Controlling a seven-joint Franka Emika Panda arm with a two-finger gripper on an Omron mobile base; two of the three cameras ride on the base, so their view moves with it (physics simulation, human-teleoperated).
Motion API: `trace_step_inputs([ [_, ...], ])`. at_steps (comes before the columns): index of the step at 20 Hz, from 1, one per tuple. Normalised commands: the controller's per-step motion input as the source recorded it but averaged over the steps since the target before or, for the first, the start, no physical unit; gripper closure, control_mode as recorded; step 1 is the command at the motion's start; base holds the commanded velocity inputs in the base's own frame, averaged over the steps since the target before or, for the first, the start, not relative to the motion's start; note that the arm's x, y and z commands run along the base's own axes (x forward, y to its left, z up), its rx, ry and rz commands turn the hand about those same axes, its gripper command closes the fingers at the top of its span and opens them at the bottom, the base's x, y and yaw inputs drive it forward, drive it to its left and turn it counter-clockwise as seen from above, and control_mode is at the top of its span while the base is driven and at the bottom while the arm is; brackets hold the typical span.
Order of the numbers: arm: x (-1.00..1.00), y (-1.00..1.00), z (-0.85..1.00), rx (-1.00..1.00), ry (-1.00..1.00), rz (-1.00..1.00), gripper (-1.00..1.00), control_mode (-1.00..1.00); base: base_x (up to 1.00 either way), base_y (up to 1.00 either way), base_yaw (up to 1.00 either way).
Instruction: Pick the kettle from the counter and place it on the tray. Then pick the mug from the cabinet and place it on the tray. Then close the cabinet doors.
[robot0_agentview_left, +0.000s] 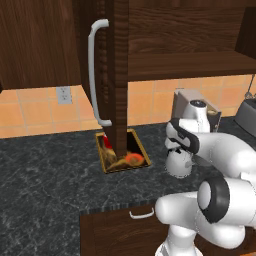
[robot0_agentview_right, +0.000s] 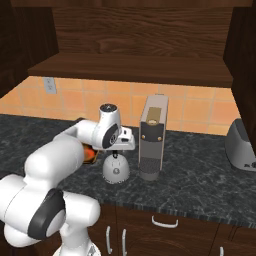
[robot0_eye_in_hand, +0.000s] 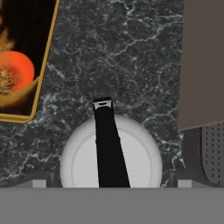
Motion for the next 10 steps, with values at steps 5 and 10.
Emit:
trace_step_inputs([
  [5,0.0,0.0,-0.23,0.0,0.0,0.06,-1.0,-1.0,0.0,0.0,0.0],
  [10,0.0,0.04,-0.04,0.0,0.0,0.01,1.0,-1.0,0.0,0.0,0.0],
])
